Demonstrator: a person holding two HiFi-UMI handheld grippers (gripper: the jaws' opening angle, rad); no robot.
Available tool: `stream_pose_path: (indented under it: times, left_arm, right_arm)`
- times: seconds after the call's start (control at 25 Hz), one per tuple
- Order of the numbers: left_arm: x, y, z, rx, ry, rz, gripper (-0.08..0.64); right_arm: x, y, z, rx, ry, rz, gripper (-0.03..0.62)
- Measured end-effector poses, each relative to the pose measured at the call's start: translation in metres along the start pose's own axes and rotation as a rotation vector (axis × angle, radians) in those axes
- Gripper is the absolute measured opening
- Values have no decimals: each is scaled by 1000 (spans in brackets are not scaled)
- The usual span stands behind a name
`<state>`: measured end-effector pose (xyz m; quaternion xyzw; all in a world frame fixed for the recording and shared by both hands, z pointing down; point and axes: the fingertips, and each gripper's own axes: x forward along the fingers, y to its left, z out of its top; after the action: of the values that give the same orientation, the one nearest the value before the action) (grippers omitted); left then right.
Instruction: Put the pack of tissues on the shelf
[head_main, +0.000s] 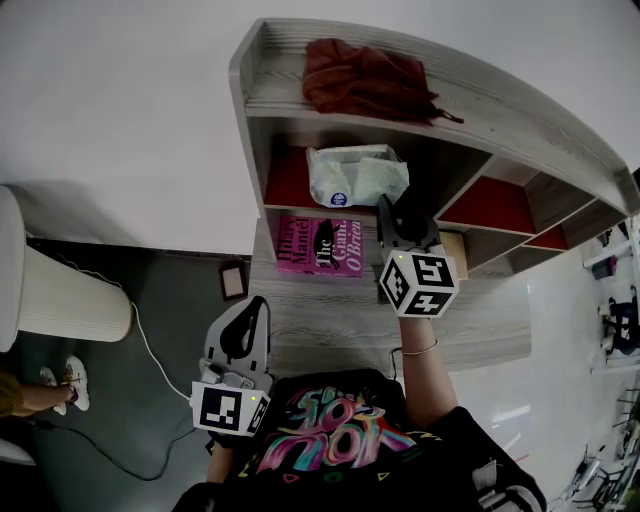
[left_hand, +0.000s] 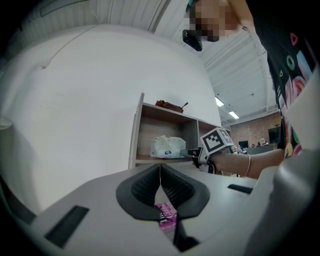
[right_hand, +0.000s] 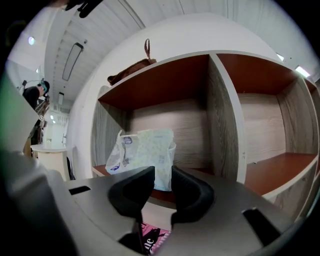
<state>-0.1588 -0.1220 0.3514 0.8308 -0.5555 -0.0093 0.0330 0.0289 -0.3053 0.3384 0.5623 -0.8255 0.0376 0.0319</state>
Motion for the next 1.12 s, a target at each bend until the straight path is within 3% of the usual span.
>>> stream_pose_path:
  times: [0.64,1.12]
  left_arm:
    - [-7,-9,5,12,-10,-34,25]
    - [-7,-24,4,13,-4,-99,25]
  right_arm:
    - [-29,6,16,16,-56,21,129]
    - [-84,20,18,4,-84,49,129]
